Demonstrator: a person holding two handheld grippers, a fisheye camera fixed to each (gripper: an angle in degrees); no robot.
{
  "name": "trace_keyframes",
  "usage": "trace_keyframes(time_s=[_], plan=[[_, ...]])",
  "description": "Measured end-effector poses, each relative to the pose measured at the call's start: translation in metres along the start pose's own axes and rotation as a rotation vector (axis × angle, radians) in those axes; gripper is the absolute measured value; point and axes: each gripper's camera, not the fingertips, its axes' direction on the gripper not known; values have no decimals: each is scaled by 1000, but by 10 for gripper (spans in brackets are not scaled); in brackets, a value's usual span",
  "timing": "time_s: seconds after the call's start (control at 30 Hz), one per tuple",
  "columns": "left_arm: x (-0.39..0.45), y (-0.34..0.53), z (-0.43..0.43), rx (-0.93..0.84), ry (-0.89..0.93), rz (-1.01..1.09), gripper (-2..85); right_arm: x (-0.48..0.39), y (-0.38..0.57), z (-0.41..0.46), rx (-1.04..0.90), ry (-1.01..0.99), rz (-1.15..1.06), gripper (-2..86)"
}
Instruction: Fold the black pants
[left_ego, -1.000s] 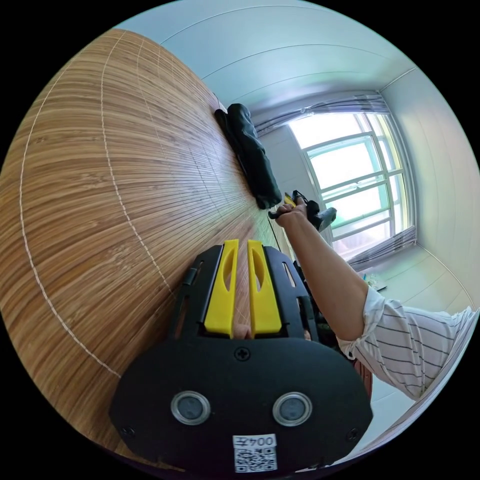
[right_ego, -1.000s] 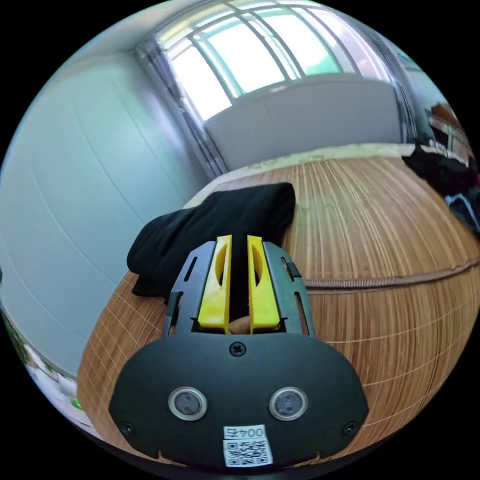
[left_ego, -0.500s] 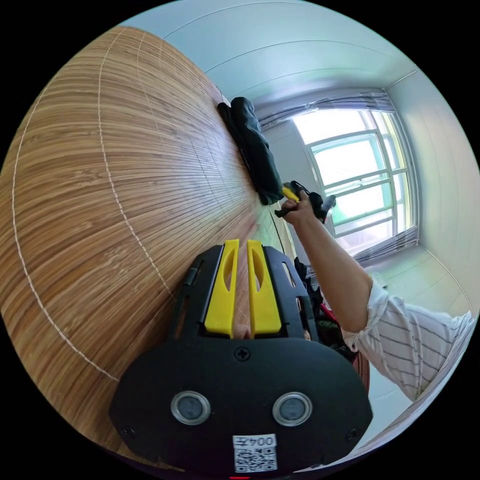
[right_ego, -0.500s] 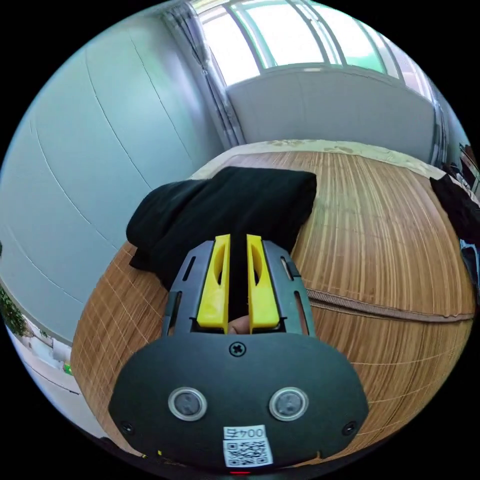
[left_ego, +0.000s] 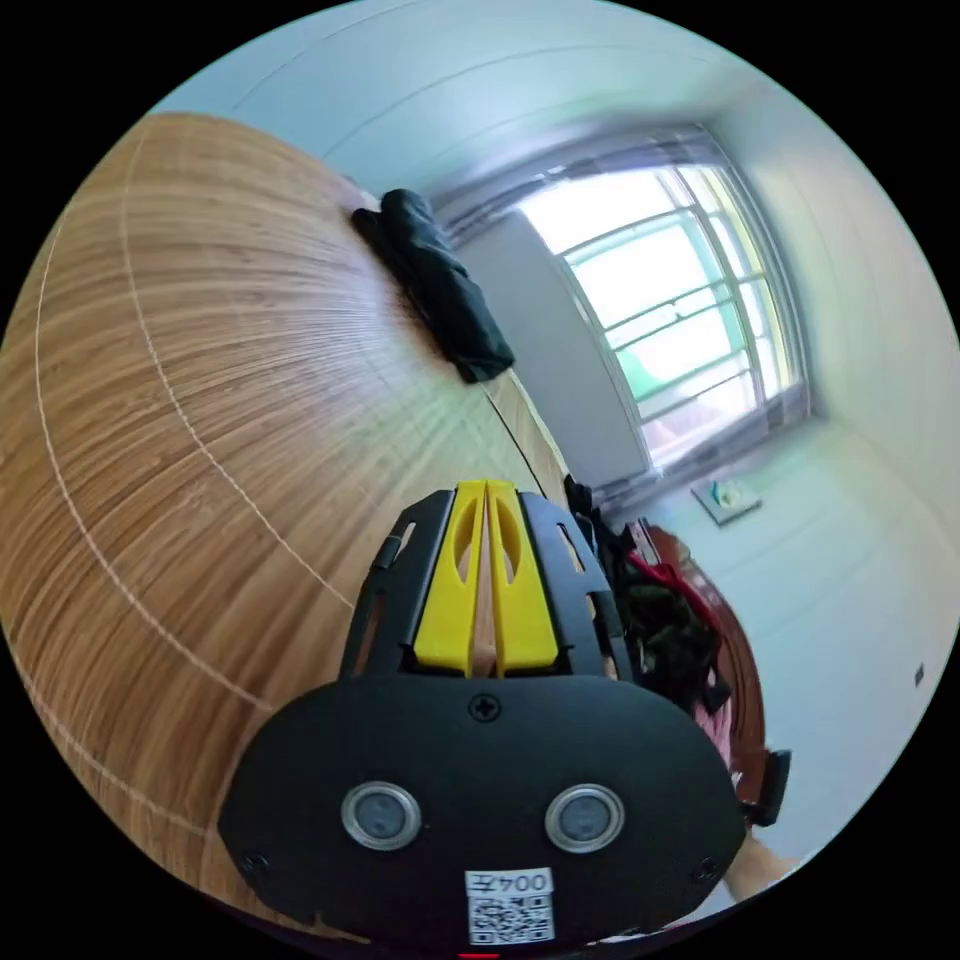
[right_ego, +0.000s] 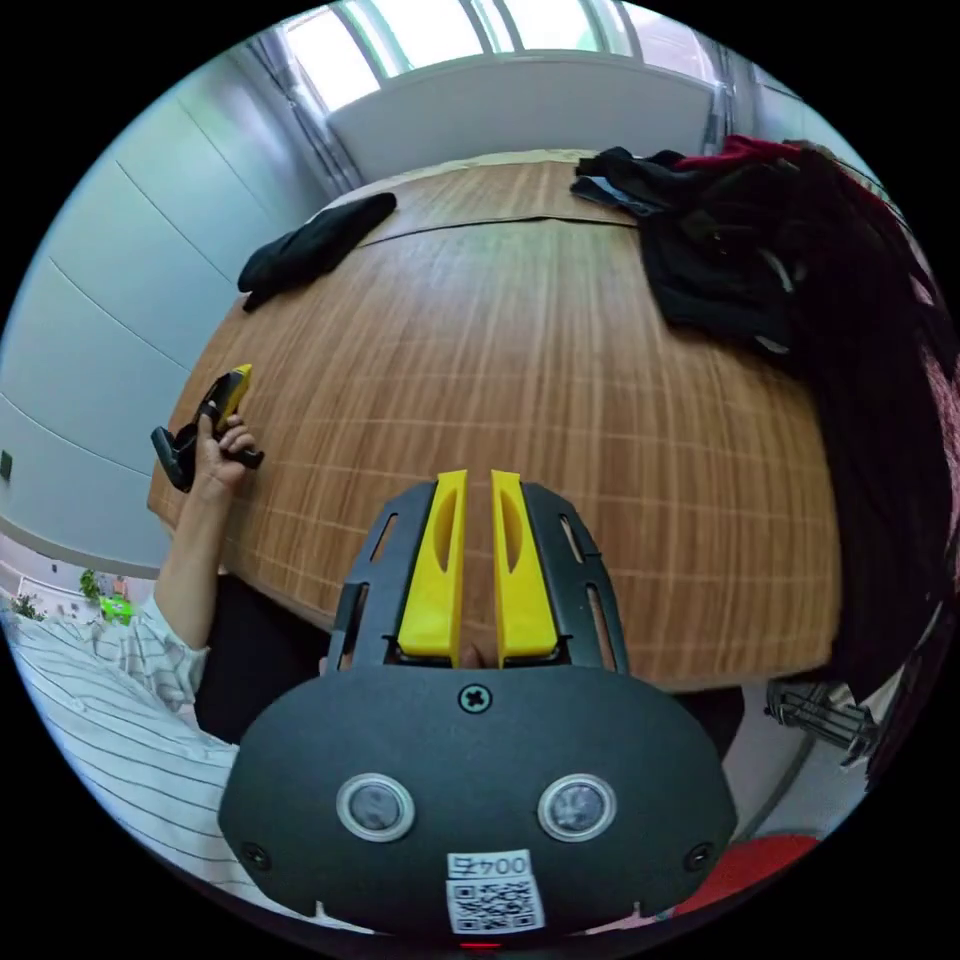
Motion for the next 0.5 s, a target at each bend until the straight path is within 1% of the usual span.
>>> trace_keyframes(time_s=[0.03, 0.1, 0.13, 0.17, 0.23, 0.37, 0.4, 0.43, 0.47, 0.5], plan=[[19, 17, -4, -23, -20, 80, 5, 15, 26, -17, -12, 58, 3, 54], [43, 48, -7, -47, -104, 141, 5, 31, 52, -27, -56, 119, -16, 58], [57, 72, -7, -106, -130, 198, 5, 37, 62, -26, -73, 136, -29, 59], [71, 100, -7, -160, -173, 253, 5, 39, 68, -20, -97, 151, -52, 60], [89, 145, -7, -203, -255, 319, 5, 35, 70, -7, -132, 189, -83, 63], [133, 225, 5, -244, -371, 550, 7, 15, 71, 20, -138, 376, -221, 72], [137, 234, 9, -252, -386, 577, 8, 13, 72, 24, -142, 397, -237, 75], [141, 249, 22, -291, -404, 601, 8, 12, 75, 32, -173, 402, -252, 73], [143, 262, 38, -357, -406, 612, 8, 12, 79, 34, -165, 392, -251, 63], [144, 267, 46, -383, -412, 610, 8, 12, 81, 33, -154, 389, -249, 55]])
